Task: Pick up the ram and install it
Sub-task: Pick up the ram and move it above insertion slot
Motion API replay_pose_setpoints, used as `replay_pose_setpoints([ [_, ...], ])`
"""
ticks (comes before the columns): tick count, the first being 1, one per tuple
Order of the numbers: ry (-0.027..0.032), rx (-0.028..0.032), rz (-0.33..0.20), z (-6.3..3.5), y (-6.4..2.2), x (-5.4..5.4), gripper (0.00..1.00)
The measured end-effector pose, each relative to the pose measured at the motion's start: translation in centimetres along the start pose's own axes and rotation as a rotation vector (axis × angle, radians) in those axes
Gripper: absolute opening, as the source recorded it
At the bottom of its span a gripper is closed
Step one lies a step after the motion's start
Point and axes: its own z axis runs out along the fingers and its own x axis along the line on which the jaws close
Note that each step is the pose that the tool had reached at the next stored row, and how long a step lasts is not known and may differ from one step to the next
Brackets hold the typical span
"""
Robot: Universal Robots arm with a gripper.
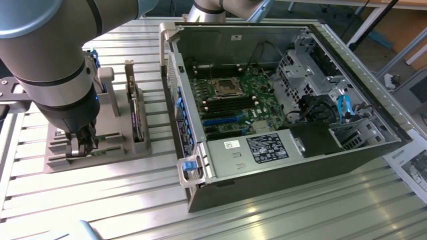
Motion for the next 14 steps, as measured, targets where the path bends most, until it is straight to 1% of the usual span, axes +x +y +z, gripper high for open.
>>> replay_pose_setpoints([
  [7,0.0001,0.0,0.0,0.0,0.02,0.0,0.1],
  [8,0.0,0.0,0.0,0.0,0.03,0.0,0.11],
  [10,0.0001,0.0,0.0,0.0,0.03,0.0,0.24],
  [14,0.0,0.0,0.0,0.0,0.03,0.0,0.24],
])
